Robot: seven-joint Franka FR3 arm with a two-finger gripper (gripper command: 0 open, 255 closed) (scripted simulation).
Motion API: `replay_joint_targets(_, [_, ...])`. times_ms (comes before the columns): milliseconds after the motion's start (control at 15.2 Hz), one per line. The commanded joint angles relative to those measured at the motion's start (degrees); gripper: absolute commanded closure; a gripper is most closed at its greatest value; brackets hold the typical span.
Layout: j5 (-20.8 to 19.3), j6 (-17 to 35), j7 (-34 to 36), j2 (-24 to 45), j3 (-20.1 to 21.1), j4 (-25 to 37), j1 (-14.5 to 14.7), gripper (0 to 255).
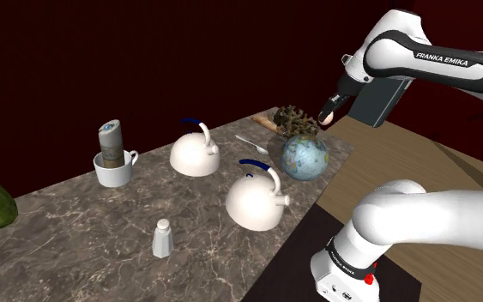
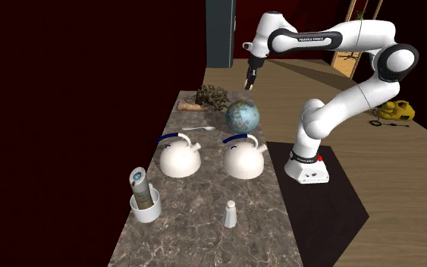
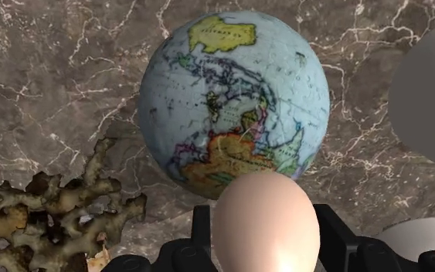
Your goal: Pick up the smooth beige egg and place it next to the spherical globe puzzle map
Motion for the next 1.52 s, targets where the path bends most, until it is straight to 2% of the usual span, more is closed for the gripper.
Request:
replay_joint_targets(0, [-1.44, 0.20, -3.09, 0.65, -2.99, 0.86, -0.93, 255])
replay_joint_targets(528, [-5.24, 1.12, -14.49, 6.08, -14.61, 7.43, -2.44, 255])
replay_joint_targets(1056, [-5.38, 2.18, -26.09, 14.69, -27.21, 17.58, -0.09, 255])
replay_joint_targets(1452, [-6.28, 6.68, -26.18, 14.85, -28.74, 13.35, -0.35, 255])
